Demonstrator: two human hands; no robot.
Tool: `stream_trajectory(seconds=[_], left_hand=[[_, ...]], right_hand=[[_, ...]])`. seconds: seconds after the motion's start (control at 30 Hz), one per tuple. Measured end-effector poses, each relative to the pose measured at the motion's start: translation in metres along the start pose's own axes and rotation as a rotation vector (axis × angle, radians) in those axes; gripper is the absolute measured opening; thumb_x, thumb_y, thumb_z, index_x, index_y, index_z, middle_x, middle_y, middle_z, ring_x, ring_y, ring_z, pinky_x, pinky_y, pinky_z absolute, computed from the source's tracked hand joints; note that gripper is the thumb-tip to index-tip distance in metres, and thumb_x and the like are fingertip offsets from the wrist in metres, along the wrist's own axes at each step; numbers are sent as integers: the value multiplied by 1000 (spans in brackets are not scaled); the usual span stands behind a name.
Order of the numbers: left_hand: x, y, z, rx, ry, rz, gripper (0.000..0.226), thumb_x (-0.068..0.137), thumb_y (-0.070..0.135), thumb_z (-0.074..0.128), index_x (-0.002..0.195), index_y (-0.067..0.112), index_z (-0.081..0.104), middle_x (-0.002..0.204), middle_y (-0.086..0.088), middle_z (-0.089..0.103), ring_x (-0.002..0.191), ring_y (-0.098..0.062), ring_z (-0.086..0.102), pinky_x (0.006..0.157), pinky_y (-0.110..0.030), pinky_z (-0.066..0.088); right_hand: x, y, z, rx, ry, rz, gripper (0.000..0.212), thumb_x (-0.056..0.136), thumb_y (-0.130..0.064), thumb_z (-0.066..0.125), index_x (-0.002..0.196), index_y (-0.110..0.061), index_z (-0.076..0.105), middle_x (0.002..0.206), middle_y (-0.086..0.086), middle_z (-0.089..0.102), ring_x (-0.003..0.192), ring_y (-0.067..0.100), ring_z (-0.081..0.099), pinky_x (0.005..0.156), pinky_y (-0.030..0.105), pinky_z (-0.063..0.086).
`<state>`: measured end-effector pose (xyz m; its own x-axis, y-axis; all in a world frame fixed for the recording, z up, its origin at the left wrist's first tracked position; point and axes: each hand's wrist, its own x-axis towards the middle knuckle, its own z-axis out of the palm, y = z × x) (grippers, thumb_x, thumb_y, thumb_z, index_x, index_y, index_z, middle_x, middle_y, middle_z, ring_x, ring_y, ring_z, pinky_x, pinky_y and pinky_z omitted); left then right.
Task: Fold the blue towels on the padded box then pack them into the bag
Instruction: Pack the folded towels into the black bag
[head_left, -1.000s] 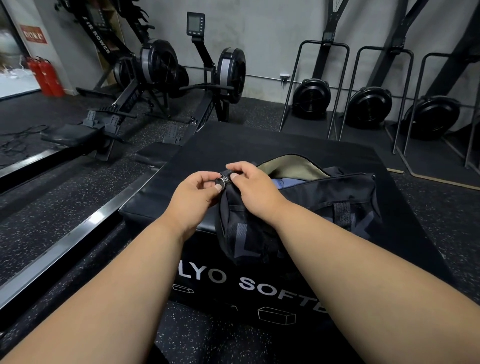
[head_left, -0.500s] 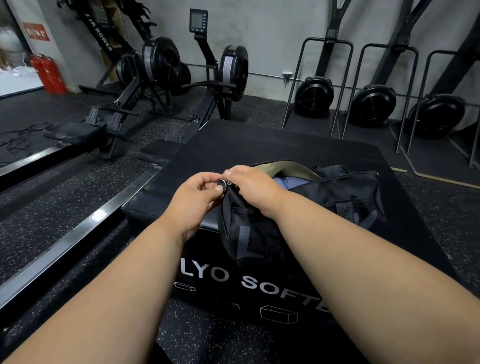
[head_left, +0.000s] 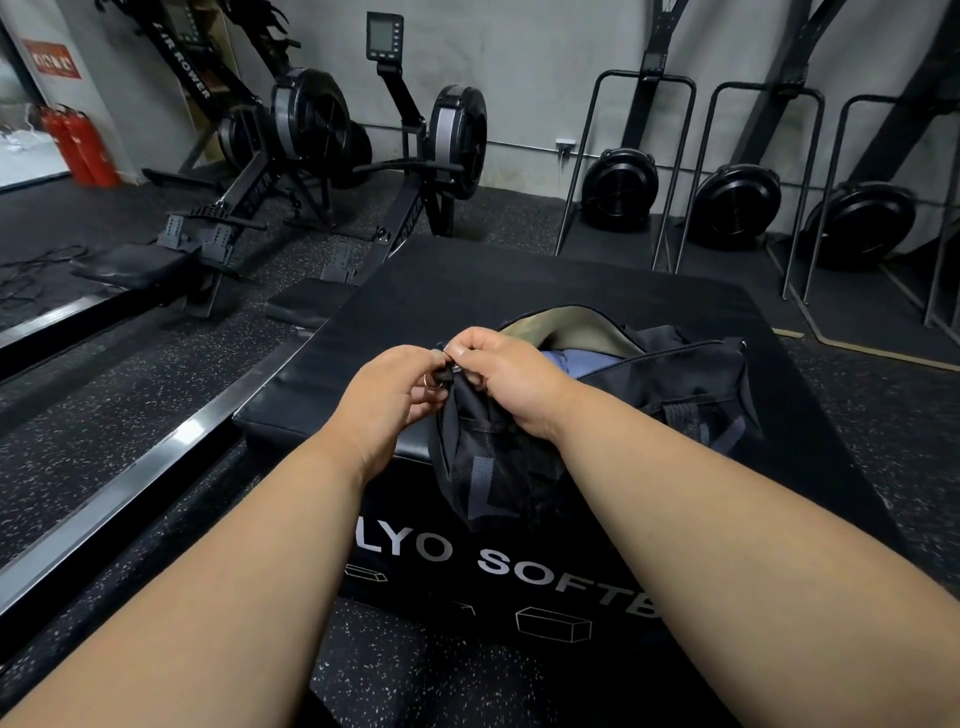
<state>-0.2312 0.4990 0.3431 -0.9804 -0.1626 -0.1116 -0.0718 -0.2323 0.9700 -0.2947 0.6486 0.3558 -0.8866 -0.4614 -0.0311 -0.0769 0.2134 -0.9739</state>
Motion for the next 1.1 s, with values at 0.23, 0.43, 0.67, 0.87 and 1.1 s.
stream_trajectory(seconds=[0.23, 0.43, 0.67, 0.87, 1.1], left_hand=[[3, -13, -6, 132, 82, 86, 13, 96, 1, 71, 104, 11, 74, 93, -4, 76, 86, -15, 69, 95, -37, 57], [1, -14, -11, 76, 116, 85, 17, 95, 1, 72, 107, 12, 74, 96, -7, 76, 89, -17, 70, 97, -38, 58], [4, -12, -8, 154, 268, 159, 21, 95, -3, 69, 99, 17, 74, 88, -3, 70, 76, -10, 63, 79, -27, 54], [18, -4, -13, 277, 273, 253, 23, 92, 4, 71, 97, 26, 76, 85, 1, 67, 81, -14, 60, 86, -34, 52], [23, -3, -11, 419, 325, 300, 23, 89, 9, 72, 94, 31, 76, 89, 4, 72, 80, -9, 63, 88, -31, 55]], right_hand=[[-6, -9, -4, -67, 6, 36, 22, 102, -23, 56, 84, -16, 65, 65, -1, 57, 64, 13, 51, 64, 24, 40], [-10, -10, -3, -144, -6, -16, 10, 99, -9, 67, 93, -17, 64, 75, 2, 68, 63, 11, 54, 60, 21, 45], [-12, -8, -14, -515, 139, -139, 15, 98, -14, 63, 95, -29, 63, 79, 1, 71, 67, 13, 63, 67, 32, 51], [-15, 1, -58, -807, 267, -198, 18, 98, -14, 54, 102, -31, 62, 91, -10, 62, 91, 20, 59, 76, 34, 41], [-22, 12, -109, -981, 285, -156, 22, 101, -16, 54, 114, -26, 68, 113, 0, 72, 106, 25, 62, 89, 37, 49]])
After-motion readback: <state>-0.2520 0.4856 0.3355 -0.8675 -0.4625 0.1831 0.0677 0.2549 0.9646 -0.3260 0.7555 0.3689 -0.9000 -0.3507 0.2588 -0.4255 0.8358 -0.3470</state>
